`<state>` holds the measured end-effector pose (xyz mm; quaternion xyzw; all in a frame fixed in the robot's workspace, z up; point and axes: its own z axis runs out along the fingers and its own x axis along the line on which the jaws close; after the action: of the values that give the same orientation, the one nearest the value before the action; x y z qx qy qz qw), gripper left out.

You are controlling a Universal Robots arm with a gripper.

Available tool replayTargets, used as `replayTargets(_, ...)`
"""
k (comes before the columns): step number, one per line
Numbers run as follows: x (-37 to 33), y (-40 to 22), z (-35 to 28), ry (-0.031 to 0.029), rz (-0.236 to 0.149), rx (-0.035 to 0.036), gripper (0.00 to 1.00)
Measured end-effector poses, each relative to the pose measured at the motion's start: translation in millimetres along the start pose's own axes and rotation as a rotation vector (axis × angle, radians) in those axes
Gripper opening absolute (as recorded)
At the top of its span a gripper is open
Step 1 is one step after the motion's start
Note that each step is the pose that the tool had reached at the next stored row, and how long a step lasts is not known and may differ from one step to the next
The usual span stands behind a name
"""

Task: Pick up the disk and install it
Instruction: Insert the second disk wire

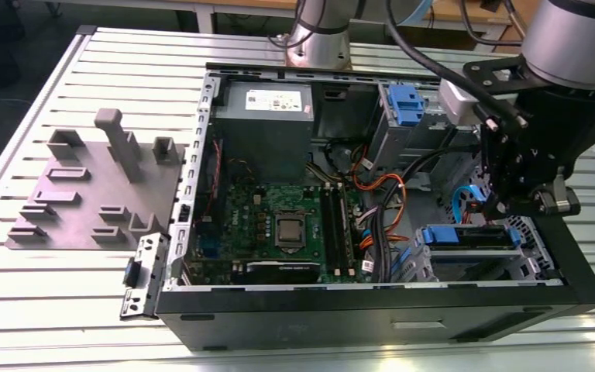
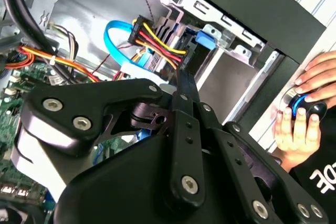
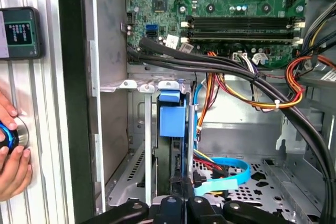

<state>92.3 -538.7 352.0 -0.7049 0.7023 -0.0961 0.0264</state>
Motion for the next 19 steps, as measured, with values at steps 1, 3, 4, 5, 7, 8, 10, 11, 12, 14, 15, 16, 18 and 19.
replayTargets(1,0.2,-0.3,-1.5,-0.0001,-0.001,-0.0056,0.11)
replayTargets(3,0.4,-0.8,-4.3,-0.0006,-0.002,-0.0164,0.11)
replayTargets(4,0.5,-0.9,-5.4,-0.0008,-0.002,-0.0223,0.11)
replayTargets(5,0.7,-1.1,-6.2,-0.0012,-0.003,-0.0298,0.11)
replayTargets(7,0.8,-1.4,-7.9,-0.0015,-0.004,-0.0471,0.11)
replayTargets(8,0.9,-1.5,-8.8,-0.0016,-0.005,-0.0560,0.11)
replayTargets(10,1.0,-1.8,-10.2,-0.0026,-0.007,-0.0705,0.11)
replayTargets(11,1.1,-1.9,-10.7,-0.0044,-0.007,-0.0742,0.11)
replayTargets(12,1.1,-2.0,-11.0,-0.0062,-0.007,-0.0770,0.11)
replayTargets(14,0.9,-2.4,-11.1,-0.0085,-0.007,-0.0804,0.11)
replayTargets(15,0.8,-3.2,-11.0,-0.0090,-0.007,-0.0833,0.11)
replayTargets(16,0.7,-4.3,-10.9,-0.0098,-0.007,-0.0881,0.11)
replayTargets(18,-0.4,-6.5,-10.5,-0.0116,-0.008,-0.0974,0.11)
replayTargets(19,-1.1,-7.2,-10.4,-0.0125,-0.008,-0.1012,0.11)
